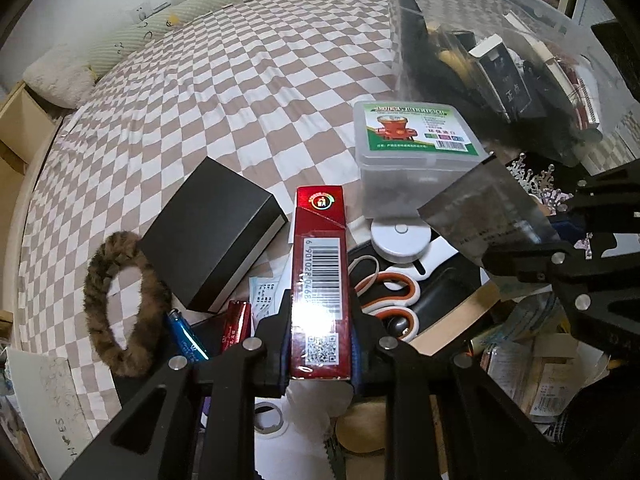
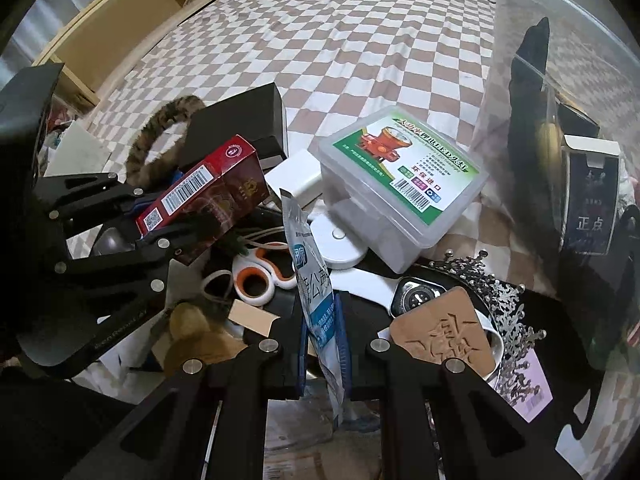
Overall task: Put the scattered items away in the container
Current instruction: 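Grasp the red box with the left gripper while the right gripper grasps the blue-white packet, then lift the red box with the left gripper while the right gripper lifts the packet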
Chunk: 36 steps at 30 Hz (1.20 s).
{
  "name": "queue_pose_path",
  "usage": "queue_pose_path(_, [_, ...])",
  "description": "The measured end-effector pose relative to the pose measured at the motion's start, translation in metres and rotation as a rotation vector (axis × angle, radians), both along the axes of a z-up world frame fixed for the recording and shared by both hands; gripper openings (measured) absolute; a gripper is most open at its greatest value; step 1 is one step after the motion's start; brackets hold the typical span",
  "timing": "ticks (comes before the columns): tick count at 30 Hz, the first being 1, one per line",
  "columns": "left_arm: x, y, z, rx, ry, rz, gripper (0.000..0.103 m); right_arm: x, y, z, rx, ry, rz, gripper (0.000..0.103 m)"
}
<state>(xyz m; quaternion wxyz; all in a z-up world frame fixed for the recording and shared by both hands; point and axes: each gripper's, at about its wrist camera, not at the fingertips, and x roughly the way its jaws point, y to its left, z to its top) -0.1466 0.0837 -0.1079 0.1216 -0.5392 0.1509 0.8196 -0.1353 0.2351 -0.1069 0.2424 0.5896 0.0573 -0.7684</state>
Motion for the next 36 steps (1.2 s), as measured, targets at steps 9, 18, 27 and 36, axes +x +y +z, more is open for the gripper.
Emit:
queue_pose_path(9, [0.005, -0.005, 0.025, 0.025, 0.063, 0.031, 0.022, 0.001, -0.001, 0.023, -0.04, 0.044, -0.033, 0.014])
queue_pose_path(18, [0.009, -0.01, 0.055, 0.068, 0.14, 0.064, 0.022, 0.004, 0.004, 0.048, -0.067, 0.111, -0.065, 0.014])
queue_pose_path(27, [0.017, -0.013, 0.083, 0.108, 0.211, 0.088, 0.022, 0.013, 0.013, 0.076, -0.086, 0.194, -0.108, 0.014])
queue_pose_path(36, [0.026, -0.017, 0.105, 0.144, 0.268, 0.101, 0.022, 0.023, 0.028, 0.106, -0.129, 0.285, -0.157, 0.014])
